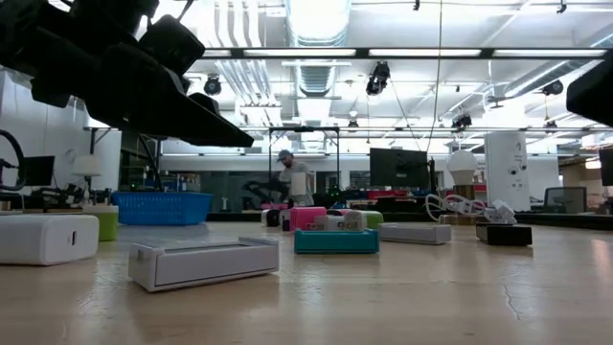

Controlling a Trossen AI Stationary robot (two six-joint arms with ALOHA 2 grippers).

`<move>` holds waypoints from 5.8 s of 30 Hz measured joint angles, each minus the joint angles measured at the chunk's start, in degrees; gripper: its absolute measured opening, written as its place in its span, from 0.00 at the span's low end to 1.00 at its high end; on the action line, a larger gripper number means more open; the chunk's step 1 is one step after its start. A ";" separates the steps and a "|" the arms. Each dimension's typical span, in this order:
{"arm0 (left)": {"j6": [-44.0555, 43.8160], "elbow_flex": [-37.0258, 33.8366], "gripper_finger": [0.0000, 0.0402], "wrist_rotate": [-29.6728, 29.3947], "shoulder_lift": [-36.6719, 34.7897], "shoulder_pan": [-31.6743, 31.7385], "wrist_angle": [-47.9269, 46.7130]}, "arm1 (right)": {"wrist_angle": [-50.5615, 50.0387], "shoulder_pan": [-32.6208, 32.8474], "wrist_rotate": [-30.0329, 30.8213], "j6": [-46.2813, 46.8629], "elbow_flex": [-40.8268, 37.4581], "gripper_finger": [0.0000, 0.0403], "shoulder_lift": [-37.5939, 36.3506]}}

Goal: Pick & Place Office items
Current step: Put the bottom pink and white charger adapter into the orange bin, then put the left green charger adapter into the orange bin

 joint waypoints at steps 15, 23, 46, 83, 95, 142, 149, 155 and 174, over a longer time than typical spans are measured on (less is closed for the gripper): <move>-0.01 0.00 0.89 0.02 0.00 0.00 -0.14 | 0.55 -0.02 0.16 0.48 -0.02 0.32 0.43; -0.01 0.00 0.89 0.02 0.00 0.00 -0.44 | 0.85 -0.02 1.75 3.23 -0.02 0.55 0.43; -0.94 0.00 0.89 -2.63 0.00 -0.02 -0.42 | 5.54 0.42 28.50 -12.87 0.13 0.57 -0.09; -40.02 25.29 0.89 -10.57 -4.76 -8.21 -83.64 | 10.23 -1.53 44.75 -27.84 -0.30 0.57 -0.13; -46.95 20.57 0.89 -7.37 -4.72 -8.37 -85.01 | 9.38 -1.44 44.07 -27.06 -0.31 0.57 -0.13; -44.99 9.40 0.70 -3.48 -4.72 -8.24 -68.02 | 9.40 -1.42 42.85 -26.67 -0.31 0.57 -0.13; -43.83 9.40 0.66 -2.15 -4.74 -8.24 -68.02 | 9.41 -1.42 42.85 -26.67 -0.31 0.57 -0.13; -43.66 9.40 0.66 -0.90 -4.80 -8.24 -68.03 | 9.42 -1.46 42.85 -26.67 -0.29 0.57 -0.13; -40.80 13.07 0.66 -2.82 -4.83 -7.71 -71.77 | 9.44 -1.46 42.85 -26.63 -0.31 0.57 -0.13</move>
